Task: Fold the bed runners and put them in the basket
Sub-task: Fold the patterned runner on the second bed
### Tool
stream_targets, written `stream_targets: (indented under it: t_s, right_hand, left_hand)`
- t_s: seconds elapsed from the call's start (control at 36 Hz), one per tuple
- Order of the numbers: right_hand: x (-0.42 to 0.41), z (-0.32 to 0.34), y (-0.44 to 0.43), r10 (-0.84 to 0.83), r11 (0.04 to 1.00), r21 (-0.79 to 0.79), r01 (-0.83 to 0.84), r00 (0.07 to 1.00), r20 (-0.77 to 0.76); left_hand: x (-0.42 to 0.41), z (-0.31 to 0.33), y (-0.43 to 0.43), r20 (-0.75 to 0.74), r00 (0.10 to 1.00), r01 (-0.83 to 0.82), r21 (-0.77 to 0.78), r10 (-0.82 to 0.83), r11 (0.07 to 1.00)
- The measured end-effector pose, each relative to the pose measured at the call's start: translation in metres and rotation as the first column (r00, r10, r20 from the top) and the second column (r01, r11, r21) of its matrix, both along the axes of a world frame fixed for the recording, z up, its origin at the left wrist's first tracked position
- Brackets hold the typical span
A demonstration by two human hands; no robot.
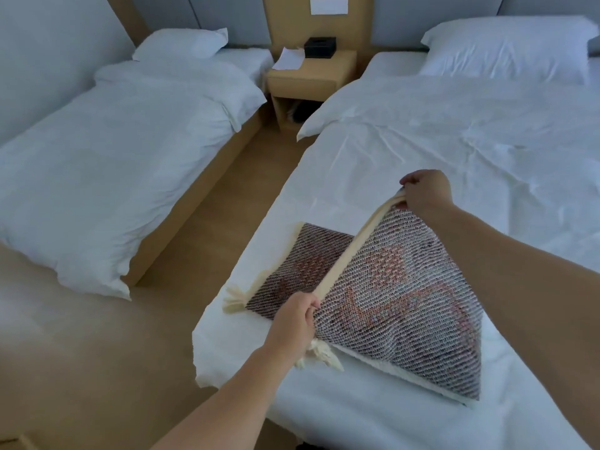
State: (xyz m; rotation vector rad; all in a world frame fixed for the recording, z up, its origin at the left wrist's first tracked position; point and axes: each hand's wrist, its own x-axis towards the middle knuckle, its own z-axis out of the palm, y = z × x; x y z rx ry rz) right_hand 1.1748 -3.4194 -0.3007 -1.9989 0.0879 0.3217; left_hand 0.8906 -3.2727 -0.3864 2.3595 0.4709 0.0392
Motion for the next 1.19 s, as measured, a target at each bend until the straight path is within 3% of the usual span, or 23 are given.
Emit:
stream_targets:
  t_s: [0.25,0.53,0.64,1.19]
  right_hand:
    - [-0.003,-0.038,0.069,-0.014,0.996,-0.084,0.011,0.999,-0.034]
    - [0.025,-0.119,0.162,0.096,0.983,-0.158,-0.097,0.995,-0.014]
    - [0.035,-0.155,0.196,0.128,0.958,-0.26,-0.123,0.992,0.002]
    - [0.056,-0.304,0.298,0.101,0.869,-0.479,-0.125,0.992,-0.076]
  left_hand:
    - [0.001,-0.034,0.079,-0.146,0.989,0.019,-0.063,-0.028,0.998]
    - [0.021,-0.096,0.144,-0.234,0.971,-0.048,-0.025,0.041,0.999]
    - [0.028,-0.133,0.177,-0.27,0.962,-0.045,-0.043,0.032,0.998]
    - [0.049,-0.233,0.25,-0.38,0.907,0.141,-0.126,-0.179,0.982]
